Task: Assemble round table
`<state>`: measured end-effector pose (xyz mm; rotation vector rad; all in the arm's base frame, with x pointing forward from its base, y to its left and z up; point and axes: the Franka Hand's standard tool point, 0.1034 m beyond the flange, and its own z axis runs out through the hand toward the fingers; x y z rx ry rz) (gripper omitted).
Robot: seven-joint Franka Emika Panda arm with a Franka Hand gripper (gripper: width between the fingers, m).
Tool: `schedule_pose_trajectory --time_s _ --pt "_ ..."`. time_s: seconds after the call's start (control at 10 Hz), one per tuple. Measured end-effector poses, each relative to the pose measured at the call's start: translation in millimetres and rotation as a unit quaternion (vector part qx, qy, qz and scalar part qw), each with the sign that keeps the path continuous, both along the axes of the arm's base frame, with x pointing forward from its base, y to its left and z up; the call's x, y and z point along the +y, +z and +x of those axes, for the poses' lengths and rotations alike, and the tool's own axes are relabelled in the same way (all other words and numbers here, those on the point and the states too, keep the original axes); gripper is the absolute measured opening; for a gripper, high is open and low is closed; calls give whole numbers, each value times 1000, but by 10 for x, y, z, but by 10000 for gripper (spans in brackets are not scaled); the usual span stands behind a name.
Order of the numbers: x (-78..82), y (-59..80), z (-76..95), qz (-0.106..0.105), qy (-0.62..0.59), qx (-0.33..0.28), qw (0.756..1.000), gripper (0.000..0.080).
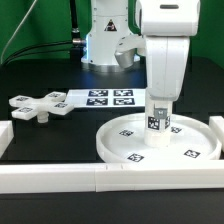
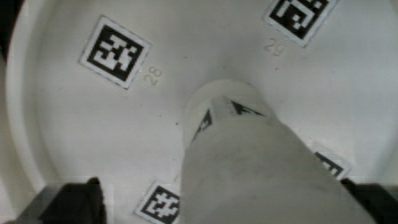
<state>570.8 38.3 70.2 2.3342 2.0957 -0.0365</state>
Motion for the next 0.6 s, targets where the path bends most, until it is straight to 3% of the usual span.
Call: schedule_pose_trajectory --time_s 0.3,0.4,0.5,0.6 --pt "-22 -1 0 -6 69 1 998 649" --pt "-26 -3 -2 -6 63 1 998 521" --pt "-29 -10 -21 -6 63 5 998 521" --pt "-31 -12 -26 -7 63 7 998 406"
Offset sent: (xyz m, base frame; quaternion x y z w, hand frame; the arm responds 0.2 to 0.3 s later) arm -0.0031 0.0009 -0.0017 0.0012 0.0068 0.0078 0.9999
